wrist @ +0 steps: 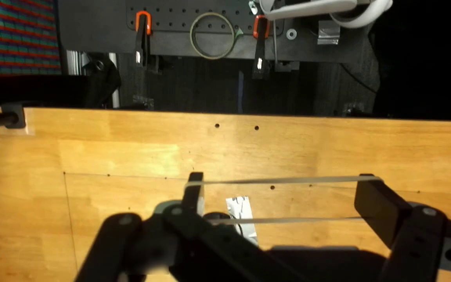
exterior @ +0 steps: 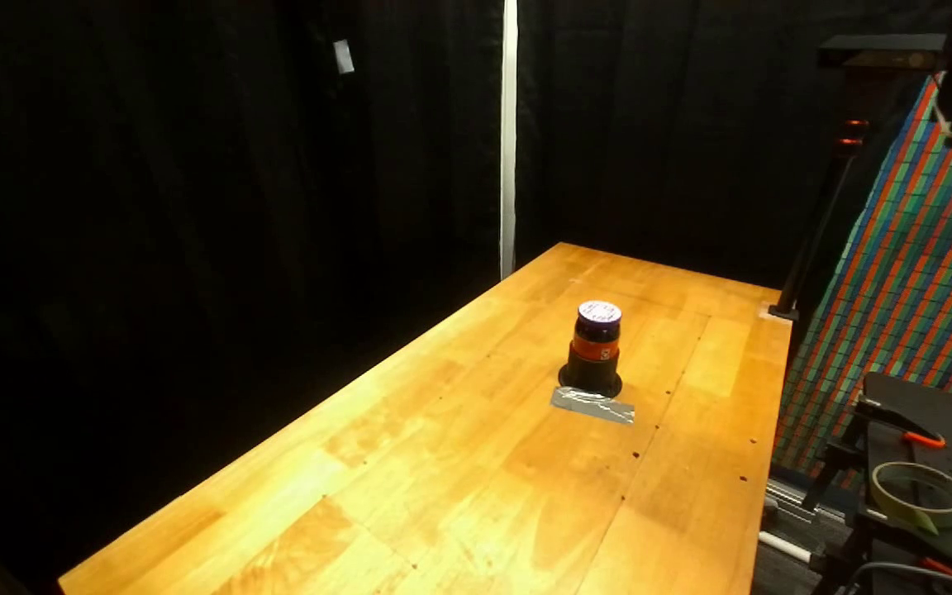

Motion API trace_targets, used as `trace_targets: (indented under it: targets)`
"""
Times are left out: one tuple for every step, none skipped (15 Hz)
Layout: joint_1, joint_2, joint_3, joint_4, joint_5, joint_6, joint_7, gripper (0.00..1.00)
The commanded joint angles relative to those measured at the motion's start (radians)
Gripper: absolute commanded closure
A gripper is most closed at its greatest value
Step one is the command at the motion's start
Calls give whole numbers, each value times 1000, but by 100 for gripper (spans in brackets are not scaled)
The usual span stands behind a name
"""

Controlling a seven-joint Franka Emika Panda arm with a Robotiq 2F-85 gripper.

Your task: Put the rubber band around the base of the cup

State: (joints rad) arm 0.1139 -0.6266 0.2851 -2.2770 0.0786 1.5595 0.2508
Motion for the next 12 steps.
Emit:
trace_targets:
  targets:
    - [4, 232, 51, 174, -56, 101, 12, 0]
    - [5, 290, 63, 202, -80, 147, 18, 0]
    - [9, 345, 70, 239, -98, 170, 18, 0]
    - [0, 406, 80, 264, -124, 209, 24, 0]
    - [10, 463, 74, 298, -146, 234, 27, 0]
    - [11, 520, 68, 324, -175, 262, 33, 0]
    - [16, 571, 57, 354, -196, 266, 24, 0]
    - [19, 627, 41, 384, -209, 259, 17, 0]
    - [22, 672, 25, 408, -227, 259, 26, 0]
    - [25, 714, 6, 429, -230, 250, 16, 0]
    - [27, 753, -13, 448, -228, 249, 2, 0]
    - [27, 787, -32, 459, -223, 252, -5, 0]
